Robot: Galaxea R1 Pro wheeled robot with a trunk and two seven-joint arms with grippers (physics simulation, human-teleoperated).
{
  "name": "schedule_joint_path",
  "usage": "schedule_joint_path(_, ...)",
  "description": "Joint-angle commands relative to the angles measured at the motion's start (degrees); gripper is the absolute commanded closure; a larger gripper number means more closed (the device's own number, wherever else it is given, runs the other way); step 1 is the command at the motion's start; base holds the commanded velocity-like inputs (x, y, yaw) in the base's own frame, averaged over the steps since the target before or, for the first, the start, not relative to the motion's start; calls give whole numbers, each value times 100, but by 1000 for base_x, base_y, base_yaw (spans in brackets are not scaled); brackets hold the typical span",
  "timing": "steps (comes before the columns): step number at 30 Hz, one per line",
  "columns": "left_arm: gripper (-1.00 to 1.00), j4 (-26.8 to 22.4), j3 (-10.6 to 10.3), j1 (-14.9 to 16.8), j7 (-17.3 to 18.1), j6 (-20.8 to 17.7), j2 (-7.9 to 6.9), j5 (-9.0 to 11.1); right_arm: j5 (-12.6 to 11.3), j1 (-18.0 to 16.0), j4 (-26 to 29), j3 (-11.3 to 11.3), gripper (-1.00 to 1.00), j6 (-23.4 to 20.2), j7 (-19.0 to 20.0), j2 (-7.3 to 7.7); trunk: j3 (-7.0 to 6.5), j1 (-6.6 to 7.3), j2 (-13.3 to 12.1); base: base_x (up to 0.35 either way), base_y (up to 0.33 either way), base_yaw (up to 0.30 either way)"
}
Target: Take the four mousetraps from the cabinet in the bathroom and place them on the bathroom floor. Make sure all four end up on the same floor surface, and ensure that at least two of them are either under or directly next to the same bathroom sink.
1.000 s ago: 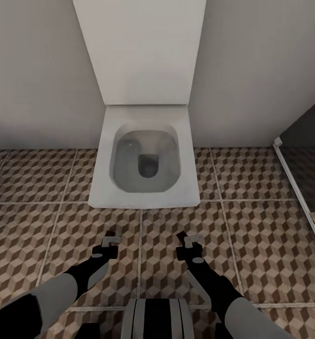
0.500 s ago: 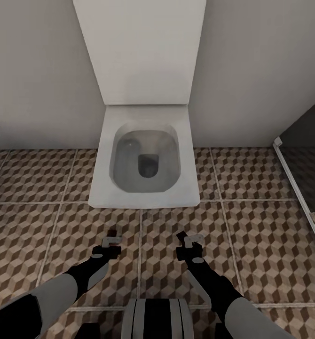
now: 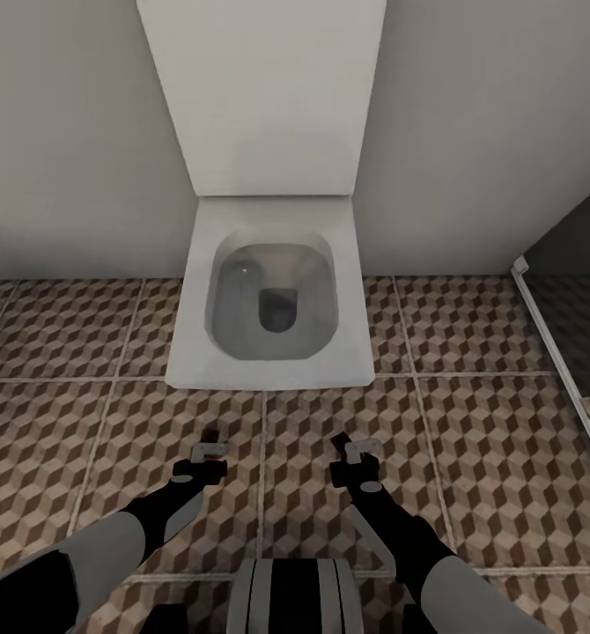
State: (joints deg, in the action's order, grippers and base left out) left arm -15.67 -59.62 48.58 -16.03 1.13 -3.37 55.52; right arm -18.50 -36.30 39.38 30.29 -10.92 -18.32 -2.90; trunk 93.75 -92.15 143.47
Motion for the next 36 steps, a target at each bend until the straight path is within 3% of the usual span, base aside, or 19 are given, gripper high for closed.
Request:
schedule_joint_path(1, -100, -15, -49, 2, -38, 11, -6, 55, -40, -3, 9, 33, -100, -24, -58, 5, 3, 1, 1, 0, 0, 0)
schedule_joint_path(19, -100, -8, -49, 2, -41, 19, -6, 55, -43, -5, 35, 29, -100, -24, -57, 3, 3, 1, 1, -11, 0, 0)
schedule_joint_path(36, -100, -7, -49, 2, -41, 19, -6, 55, -40, -6, 35, 29, -100, -24, -57, 8, 3, 1, 1, -294, 0, 0)
